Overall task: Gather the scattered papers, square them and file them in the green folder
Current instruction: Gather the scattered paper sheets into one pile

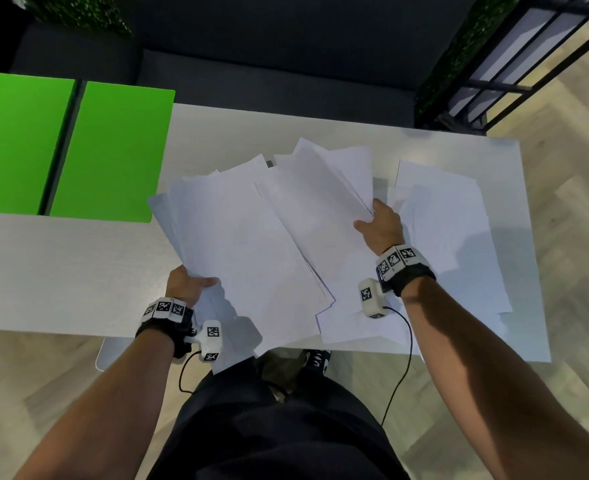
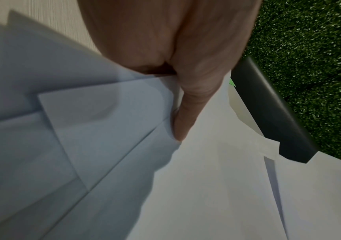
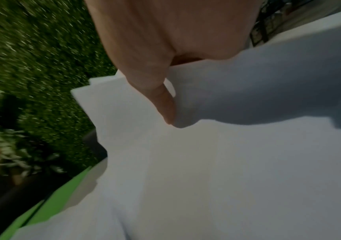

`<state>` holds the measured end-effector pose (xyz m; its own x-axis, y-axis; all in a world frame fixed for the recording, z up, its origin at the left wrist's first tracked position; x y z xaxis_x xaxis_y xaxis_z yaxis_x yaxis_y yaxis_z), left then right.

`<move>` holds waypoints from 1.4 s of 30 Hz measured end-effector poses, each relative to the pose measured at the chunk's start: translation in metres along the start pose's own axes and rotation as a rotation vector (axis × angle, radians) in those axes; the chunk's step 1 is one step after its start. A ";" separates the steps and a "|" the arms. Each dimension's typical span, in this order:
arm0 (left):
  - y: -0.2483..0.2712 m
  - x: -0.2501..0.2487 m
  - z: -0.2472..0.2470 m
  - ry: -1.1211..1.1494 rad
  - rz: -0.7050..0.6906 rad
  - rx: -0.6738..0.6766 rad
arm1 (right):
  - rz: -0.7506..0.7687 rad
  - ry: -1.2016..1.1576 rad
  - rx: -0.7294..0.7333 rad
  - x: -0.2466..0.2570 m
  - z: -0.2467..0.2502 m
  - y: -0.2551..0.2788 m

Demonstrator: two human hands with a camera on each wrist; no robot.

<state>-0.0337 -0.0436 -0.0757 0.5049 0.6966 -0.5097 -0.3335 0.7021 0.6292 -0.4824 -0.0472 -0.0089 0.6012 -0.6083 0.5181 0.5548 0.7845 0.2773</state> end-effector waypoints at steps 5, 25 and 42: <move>-0.001 -0.003 0.003 0.012 -0.046 0.002 | 0.084 -0.088 -0.171 0.027 0.054 0.034; 0.000 0.013 -0.002 0.523 0.274 0.162 | 0.091 -0.271 0.298 0.075 -0.062 0.073; 0.007 -0.011 -0.001 0.003 -0.041 0.007 | -0.269 -0.031 -0.310 -0.138 0.038 0.014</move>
<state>-0.0423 -0.0466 -0.0666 0.5157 0.6676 -0.5371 -0.3068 0.7292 0.6117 -0.5797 0.0520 -0.0457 0.3959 -0.7793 0.4857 0.8398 0.5212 0.1517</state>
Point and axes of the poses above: each hand's wrist, its own y-axis away from the middle knuckle, its own z-axis out of the back of the hand, x = y × z, the point moved 7 cm from there along -y, towards the middle knuckle, and after that the axes turned 7 degrees about -x, right-handed, at the moved point
